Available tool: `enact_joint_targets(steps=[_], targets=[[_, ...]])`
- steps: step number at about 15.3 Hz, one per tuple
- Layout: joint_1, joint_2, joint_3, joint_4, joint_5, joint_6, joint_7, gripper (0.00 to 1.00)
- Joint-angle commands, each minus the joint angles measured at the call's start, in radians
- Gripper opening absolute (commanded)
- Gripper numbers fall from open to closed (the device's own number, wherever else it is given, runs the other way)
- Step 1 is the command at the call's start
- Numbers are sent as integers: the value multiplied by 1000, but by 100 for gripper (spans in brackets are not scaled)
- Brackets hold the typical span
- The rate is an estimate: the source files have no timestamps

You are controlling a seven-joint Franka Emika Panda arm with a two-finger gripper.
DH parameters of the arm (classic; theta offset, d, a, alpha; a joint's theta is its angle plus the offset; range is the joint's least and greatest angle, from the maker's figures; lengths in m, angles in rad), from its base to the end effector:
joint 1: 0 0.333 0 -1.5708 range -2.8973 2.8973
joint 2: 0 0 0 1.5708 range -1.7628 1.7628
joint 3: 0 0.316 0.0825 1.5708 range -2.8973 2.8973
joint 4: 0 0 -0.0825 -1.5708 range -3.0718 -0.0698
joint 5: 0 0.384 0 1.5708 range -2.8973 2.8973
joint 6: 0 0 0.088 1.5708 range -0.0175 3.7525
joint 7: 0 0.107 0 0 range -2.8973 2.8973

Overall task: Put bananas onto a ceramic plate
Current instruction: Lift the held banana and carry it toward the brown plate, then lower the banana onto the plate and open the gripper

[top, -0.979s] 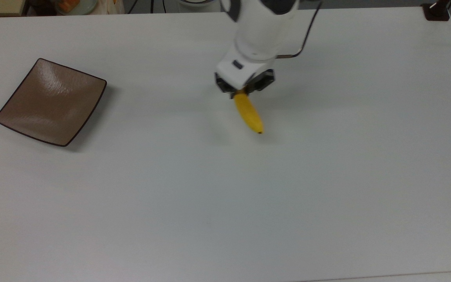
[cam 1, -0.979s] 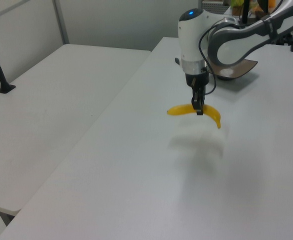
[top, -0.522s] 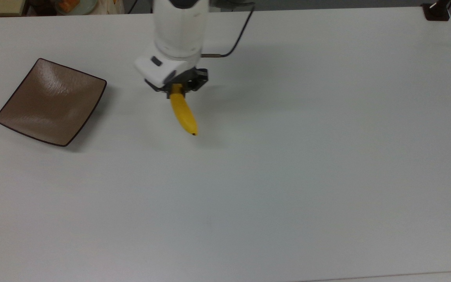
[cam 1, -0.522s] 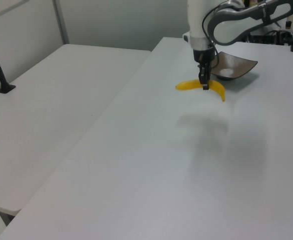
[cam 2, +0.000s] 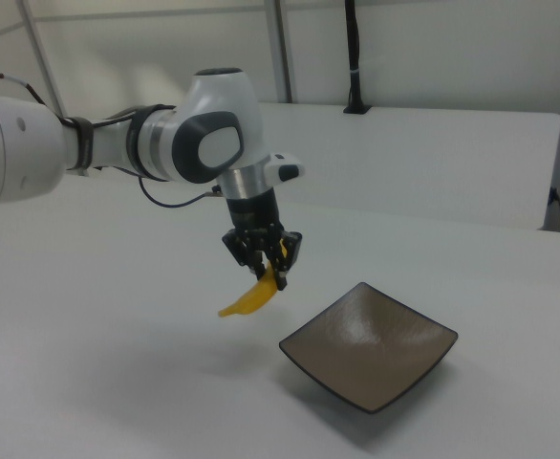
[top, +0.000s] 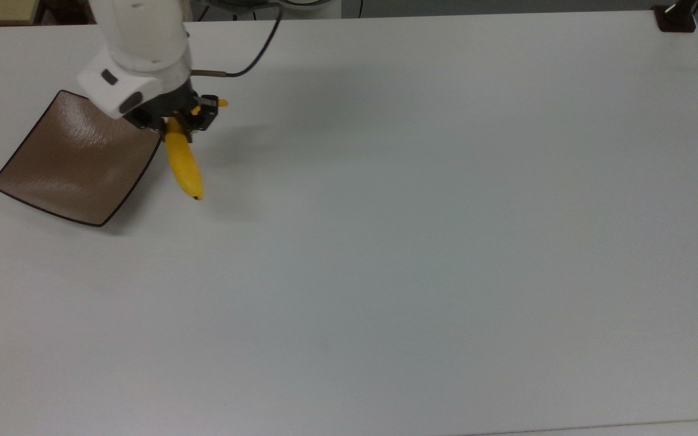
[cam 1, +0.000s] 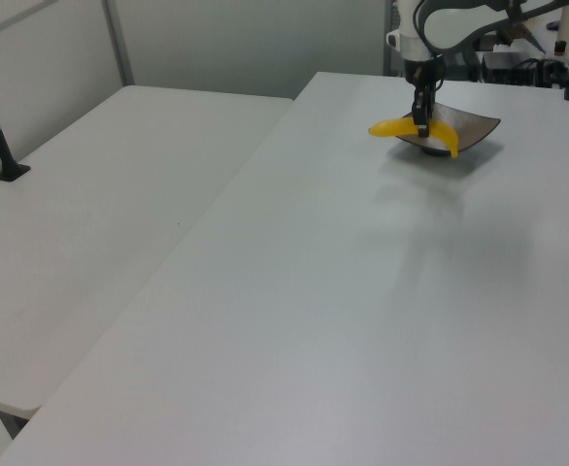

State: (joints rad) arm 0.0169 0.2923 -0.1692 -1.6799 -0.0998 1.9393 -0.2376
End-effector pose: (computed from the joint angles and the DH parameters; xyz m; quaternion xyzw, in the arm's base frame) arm 0.6329 -0.0946 0.4309 0.9953 0.0643 -0.0280 0.0664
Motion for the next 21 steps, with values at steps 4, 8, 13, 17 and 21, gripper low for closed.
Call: enact_joint_targets(steps=[4,8,13,17,21], targets=[[-90,-7,-26,-21,37,73,-149,34],[-133,-4,-50,-18,80,102,-221,41],[-146,-5,-59,-21,114,112,-224,100],[-132,-12,-58,-21,114,81,-220,100],[-94,-36,-52,-17,117,-29,-197,100]])
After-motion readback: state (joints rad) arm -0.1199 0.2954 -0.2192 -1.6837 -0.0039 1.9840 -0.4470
